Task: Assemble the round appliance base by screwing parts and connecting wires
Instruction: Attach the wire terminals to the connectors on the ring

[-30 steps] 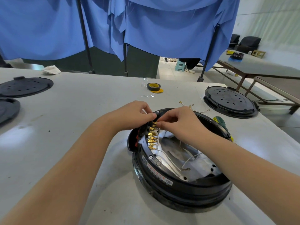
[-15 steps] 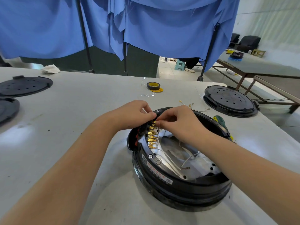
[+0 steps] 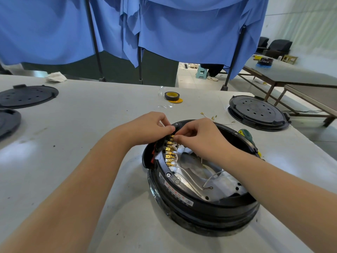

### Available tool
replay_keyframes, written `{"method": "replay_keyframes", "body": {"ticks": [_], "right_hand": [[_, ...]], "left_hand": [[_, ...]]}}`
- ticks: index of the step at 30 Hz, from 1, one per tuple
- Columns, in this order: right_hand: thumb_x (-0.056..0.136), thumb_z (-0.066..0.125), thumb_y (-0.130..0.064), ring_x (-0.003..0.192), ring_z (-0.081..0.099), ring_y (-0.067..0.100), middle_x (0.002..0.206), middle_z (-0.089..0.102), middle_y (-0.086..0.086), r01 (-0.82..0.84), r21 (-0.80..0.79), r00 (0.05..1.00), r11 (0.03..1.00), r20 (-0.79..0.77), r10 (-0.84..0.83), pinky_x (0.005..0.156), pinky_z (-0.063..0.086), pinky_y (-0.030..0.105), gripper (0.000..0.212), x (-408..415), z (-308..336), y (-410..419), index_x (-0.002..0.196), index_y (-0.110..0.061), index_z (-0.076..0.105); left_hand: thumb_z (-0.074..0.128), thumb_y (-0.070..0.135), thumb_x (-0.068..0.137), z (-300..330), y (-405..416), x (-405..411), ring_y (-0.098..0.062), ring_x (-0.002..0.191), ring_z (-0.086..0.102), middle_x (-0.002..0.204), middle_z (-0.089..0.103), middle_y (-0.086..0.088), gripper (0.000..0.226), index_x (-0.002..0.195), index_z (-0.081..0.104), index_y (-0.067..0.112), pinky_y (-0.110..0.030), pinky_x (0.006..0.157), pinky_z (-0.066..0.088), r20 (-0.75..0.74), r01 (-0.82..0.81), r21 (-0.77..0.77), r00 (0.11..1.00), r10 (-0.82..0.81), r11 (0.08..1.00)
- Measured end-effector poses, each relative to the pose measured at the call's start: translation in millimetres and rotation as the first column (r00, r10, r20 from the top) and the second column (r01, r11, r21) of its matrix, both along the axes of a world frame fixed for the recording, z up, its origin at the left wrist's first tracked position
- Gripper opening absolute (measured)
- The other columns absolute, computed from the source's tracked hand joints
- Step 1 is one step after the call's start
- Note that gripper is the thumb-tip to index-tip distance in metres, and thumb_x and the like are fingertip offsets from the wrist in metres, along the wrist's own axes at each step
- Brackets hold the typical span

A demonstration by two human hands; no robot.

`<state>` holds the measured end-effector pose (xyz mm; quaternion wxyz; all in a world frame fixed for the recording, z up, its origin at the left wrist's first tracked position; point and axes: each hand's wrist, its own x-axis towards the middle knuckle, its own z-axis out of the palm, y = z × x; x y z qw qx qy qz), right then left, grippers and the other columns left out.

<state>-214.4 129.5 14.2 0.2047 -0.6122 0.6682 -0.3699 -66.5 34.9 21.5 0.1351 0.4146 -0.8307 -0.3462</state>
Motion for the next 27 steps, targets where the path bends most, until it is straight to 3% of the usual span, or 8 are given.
{"method": "replay_keyframes", "body": {"ticks": [8, 15, 20, 23, 27], "right_hand": [[0.082, 0.072, -0.020, 0.061, 0.058, 0.006, 0.065, 0.066, -0.005, -0.007, -0.018, 0.999, 1.000, -0.052, 0.006, 0.063, 0.052, 0.027, 0.006, 2, -1, -2, 0.081, -0.015, 0.074], [0.082, 0.071, -0.022, 0.057, 0.056, 0.000, 0.064, 0.066, -0.008, 0.006, -0.005, 0.999, 1.000, -0.035, -0.006, 0.058, 0.045, 0.017, 0.006, 2, -2, -2, 0.079, -0.017, 0.073], [0.082, 0.068, -0.027, 0.062, 0.059, 0.001, 0.068, 0.068, -0.008, 0.004, 0.021, 0.997, 1.000, -0.079, -0.002, 0.059, 0.044, 0.016, 0.007, 1, 0, 0, 0.081, -0.023, 0.073], [0.080, 0.070, -0.037, 0.065, 0.062, -0.001, 0.071, 0.070, -0.012, 0.027, 0.035, 0.999, 0.999, -0.028, -0.026, 0.061, 0.046, 0.016, 0.011, -7, 7, 1, 0.084, -0.027, 0.074], [0.081, 0.070, -0.034, 0.068, 0.060, -0.007, 0.076, 0.067, -0.019, 0.126, 0.024, 0.991, 0.992, -0.053, -0.124, 0.053, 0.038, 0.005, 0.002, -41, 27, -5, 0.081, -0.034, 0.071]], "left_hand": [[0.058, 0.042, 0.092, 0, 1, 1, -0.015, 0.087, 0.065, 0.100, 0.068, -0.003, 0.019, 0.098, 0.059, 0.024, -0.029, 0.073, 0.050, -0.011, -0.002, 0.000, 1.000, 0.002, 1.000], [0.058, 0.043, 0.092, 1, 1, 0, -0.014, 0.089, 0.065, 0.098, 0.067, 0.001, 0.020, 0.101, 0.059, 0.025, -0.032, 0.081, 0.053, 0.011, -0.004, 0.007, 1.000, 0.004, 1.000], [0.059, 0.037, 0.087, 2, 4, -8, -0.010, 0.079, 0.058, 0.076, 0.060, 0.006, 0.016, 0.084, 0.061, 0.022, -0.025, 0.063, 0.044, 0.039, -0.105, -0.114, 0.993, 0.110, 0.988], [0.059, 0.043, 0.083, 2, 8, -14, -0.007, 0.072, 0.055, 0.073, 0.060, 0.006, 0.021, 0.075, 0.060, 0.023, -0.025, 0.055, 0.040, 0.065, -0.177, -0.204, 0.979, 0.193, 0.963], [0.059, 0.049, 0.080, -1, 9, -18, -0.007, 0.073, 0.055, 0.076, 0.059, 0.008, 0.025, 0.077, 0.062, 0.024, -0.025, 0.060, 0.045, 0.071, -0.216, -0.260, 0.968, 0.242, 0.941]]}}
